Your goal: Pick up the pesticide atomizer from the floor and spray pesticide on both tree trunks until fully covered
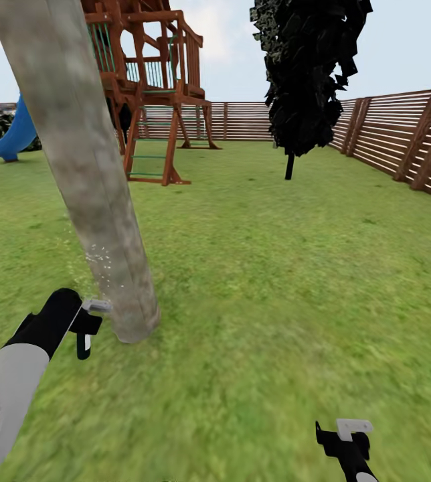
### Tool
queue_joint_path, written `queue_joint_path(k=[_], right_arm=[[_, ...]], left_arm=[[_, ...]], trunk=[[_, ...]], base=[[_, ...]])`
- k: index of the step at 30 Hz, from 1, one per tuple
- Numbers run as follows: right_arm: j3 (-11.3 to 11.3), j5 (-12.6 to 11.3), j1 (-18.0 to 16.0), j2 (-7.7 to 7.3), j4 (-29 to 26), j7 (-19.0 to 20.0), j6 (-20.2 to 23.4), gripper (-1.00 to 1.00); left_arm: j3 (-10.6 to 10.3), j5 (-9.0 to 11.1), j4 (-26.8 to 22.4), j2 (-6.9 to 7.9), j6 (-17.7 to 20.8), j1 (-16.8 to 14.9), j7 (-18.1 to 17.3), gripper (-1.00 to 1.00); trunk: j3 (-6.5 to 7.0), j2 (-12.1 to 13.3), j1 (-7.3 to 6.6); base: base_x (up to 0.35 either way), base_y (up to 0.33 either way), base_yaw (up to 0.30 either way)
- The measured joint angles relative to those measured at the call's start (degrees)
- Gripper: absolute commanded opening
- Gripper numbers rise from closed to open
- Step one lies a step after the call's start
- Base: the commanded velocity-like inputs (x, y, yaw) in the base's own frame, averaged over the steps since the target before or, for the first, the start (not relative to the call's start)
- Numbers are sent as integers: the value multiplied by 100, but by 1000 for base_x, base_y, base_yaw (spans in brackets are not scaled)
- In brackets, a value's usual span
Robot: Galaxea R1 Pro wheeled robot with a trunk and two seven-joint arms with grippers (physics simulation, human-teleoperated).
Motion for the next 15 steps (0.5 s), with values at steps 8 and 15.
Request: queue_joint_path(k=[8,15], right_arm=[[-1,0,0,0,0,7,1,100],[3,2,0,8,0,7,4,100]], left_arm=[[236,24,60,-27,-218,253,4,-100],[240,10,259,-107,-329,452,21,-100]], trunk=[[0,0,0],[0,-1,-1]], base=[[93,-81,277],[38,-54,148]])
